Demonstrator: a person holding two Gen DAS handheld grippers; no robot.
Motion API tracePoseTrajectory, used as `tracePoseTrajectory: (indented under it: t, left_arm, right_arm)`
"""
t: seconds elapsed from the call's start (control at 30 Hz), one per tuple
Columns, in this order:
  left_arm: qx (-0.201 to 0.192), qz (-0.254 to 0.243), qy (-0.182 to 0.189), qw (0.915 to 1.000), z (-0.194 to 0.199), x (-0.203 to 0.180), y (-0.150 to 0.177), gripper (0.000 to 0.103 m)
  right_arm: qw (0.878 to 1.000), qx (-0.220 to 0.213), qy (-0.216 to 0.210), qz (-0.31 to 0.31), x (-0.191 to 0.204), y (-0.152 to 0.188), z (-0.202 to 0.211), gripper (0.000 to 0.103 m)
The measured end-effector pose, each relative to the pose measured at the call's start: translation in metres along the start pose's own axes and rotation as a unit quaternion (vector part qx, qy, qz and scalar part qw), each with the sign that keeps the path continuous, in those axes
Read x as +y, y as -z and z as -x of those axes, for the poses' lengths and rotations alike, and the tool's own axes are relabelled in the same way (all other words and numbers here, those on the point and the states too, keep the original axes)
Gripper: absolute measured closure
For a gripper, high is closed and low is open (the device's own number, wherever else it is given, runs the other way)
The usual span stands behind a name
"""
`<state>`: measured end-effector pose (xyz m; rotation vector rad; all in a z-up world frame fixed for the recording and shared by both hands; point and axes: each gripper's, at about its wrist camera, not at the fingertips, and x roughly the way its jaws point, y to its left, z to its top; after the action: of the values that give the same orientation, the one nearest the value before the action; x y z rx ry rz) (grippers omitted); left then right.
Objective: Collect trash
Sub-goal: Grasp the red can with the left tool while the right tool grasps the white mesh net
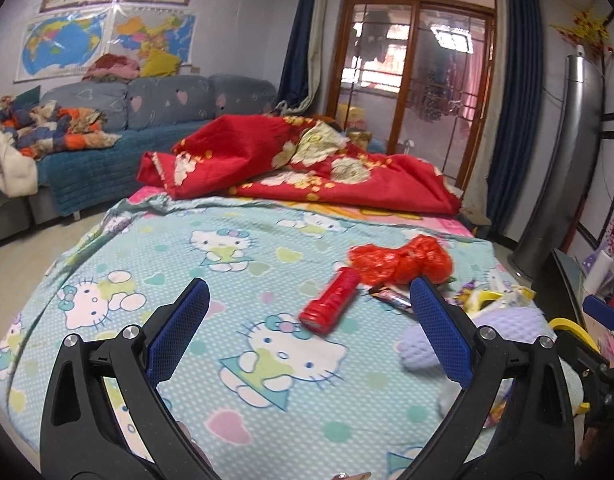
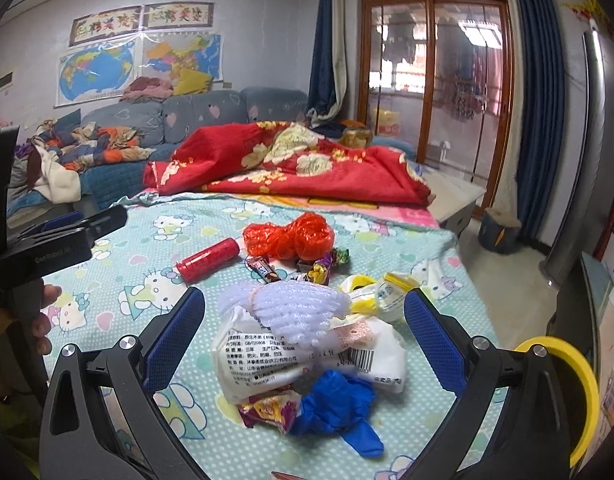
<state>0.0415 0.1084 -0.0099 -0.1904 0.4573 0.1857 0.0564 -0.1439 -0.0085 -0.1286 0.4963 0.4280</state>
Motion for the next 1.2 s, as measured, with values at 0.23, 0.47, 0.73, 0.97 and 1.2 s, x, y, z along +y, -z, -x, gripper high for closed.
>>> tracePoseTrajectory:
  t: [0.23,0.47,0.73,0.97,1.2]
  left_arm:
    - [0.066,-0.006,0.037,0.9971,-0.044,0.003,0.004,0.011]
    - [0.123,-0.046,0.059,0.9895,-0.090,-0.016,0.004,0.011]
    - [0.162,-0.058,0.065,0.9829,-0.139,-0.011,0.001,0.012]
    - [0.198,-0.036,0.078,0.9765,-0.166,-0.007,0.010,0.028]
    - [0.209,-0.044,0.092,0.9726,-0.166,-0.013,0.016,0.054]
  right_arm:
    - [0.998,0.050,-0.010,-0.030,-0.016,-0.004,-0.026,0.006]
    - [0.995,0.085,-0.026,-0.034,-0.019,-0.009,-0.050,0.021]
    - [0.992,0.106,-0.049,-0.038,-0.020,-0.010,-0.061,0.040]
    - [0.991,0.110,-0.066,-0.035,-0.019,-0.008,-0.061,0.064]
    - [0.994,0.080,-0.073,-0.032,-0.019,-0.016,-0.050,0.073]
